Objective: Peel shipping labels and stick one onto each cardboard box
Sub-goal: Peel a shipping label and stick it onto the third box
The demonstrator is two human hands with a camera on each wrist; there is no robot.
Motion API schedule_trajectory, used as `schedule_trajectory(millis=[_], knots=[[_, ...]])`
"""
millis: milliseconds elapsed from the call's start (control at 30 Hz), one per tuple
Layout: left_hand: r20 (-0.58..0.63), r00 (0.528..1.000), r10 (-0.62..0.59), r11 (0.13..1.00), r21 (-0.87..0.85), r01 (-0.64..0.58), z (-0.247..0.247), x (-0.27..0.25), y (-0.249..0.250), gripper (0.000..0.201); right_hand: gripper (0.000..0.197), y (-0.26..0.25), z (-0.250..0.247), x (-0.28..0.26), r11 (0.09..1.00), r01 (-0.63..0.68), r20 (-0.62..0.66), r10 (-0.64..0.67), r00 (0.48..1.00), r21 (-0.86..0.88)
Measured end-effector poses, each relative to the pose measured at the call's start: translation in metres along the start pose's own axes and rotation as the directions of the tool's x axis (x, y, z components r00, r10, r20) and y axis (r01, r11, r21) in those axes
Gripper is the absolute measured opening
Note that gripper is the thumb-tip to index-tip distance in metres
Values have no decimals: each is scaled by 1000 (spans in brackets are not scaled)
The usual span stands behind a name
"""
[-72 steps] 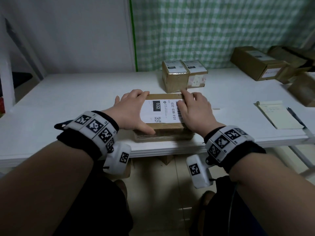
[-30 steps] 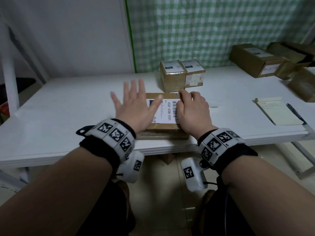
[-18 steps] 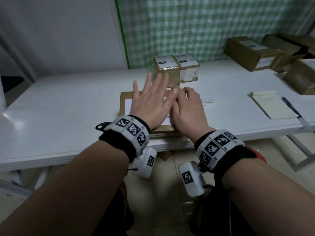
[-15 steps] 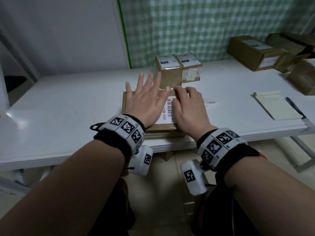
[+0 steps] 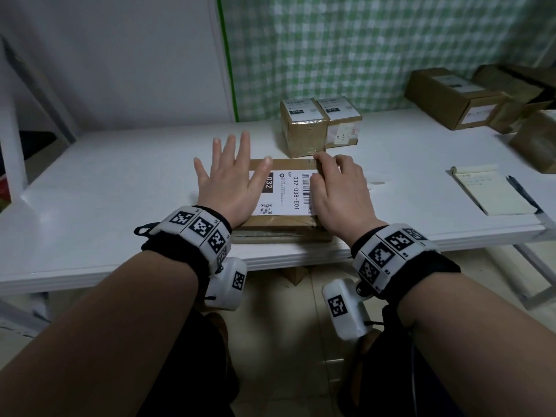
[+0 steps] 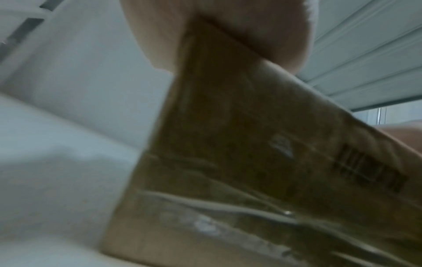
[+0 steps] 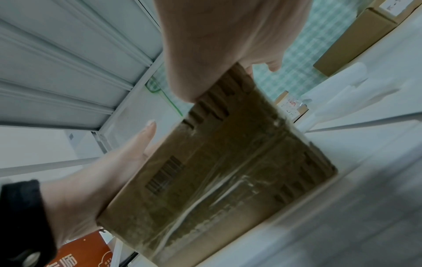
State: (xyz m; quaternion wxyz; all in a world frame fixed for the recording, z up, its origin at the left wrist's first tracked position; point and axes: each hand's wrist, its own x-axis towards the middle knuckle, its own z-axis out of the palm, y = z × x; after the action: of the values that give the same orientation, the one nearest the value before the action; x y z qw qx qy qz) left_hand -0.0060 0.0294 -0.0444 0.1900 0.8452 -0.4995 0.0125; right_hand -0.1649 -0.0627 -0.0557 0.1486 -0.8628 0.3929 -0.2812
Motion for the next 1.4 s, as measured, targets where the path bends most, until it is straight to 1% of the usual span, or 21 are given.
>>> schedule_trajectory(millis=[67,133,200,300,333,400,533,600,667,767,833,900,967,1067,1167,1233,1400], knots=[[2,1000,4,1000,-3,-4,-2,-5,-5,73,40,-1,0,-1,1000,3,-10,-3,1000,-10],[20,999,40,999,-8,-40,-5,-8,-9,81,40,-1,-1,-3,1000,0,-19,-1,1000,-22],[77,991,107,992,-75,-101,-11,-11,-12,97,41,-2,-2,-5,999,5,-28,-6,1000,-43],[193,960,203,971,-165,-172,-22,-17,-17,126,45,-2,-2,-6,998,18,-40,-21,999,-62],[217,947,237,966,-161,-204,-25,-19,-18,135,47,-2,-2,-6,998,18,-44,-21,999,-61],[238,931,277,959,-122,-254,-30,-22,-20,141,48,-2,-2,-6,997,20,-45,-24,999,-75],[208,939,275,960,-106,-258,-31,-24,-21,137,38,-10,-3,-1,982,-15,-42,7,999,-187],[187,943,276,960,-111,-258,-29,-25,-21,136,38,-24,0,1,978,-32,-61,20,998,-205],[176,946,274,960,-113,-257,-27,-26,-21,137,43,-42,6,2,982,-10,-67,-3,998,-190],[177,951,253,963,-140,-230,-24,-27,-23,141,49,-68,20,3,974,57,-48,-69,997,-219],[174,959,223,965,-177,-192,-22,-28,-25,143,49,-80,31,5,977,66,-51,-77,996,-205],[160,963,219,964,-189,-188,-22,-29,-26,139,48,-84,40,5,976,76,-71,-92,993,-203],[137,960,245,960,-172,-220,-22,-30,-27,133,47,-82,44,5,972,91,-80,-111,991,-218],[114,956,269,957,-139,-253,-22,-29,-26,127,50,-75,39,6,967,105,-30,-115,993,-231],[97,958,271,958,-120,-259,-21,-29,-26,126,52,-66,33,10,965,102,8,-103,995,-241],[87,961,263,960,-122,-252,-19,-27,-26,126,52,-56,28,13,964,79,18,-77,997,-255],[91,968,234,963,-161,-218,-17,-24,-27,127,51,-28,14,17,969,-37,15,42,999,-242]])
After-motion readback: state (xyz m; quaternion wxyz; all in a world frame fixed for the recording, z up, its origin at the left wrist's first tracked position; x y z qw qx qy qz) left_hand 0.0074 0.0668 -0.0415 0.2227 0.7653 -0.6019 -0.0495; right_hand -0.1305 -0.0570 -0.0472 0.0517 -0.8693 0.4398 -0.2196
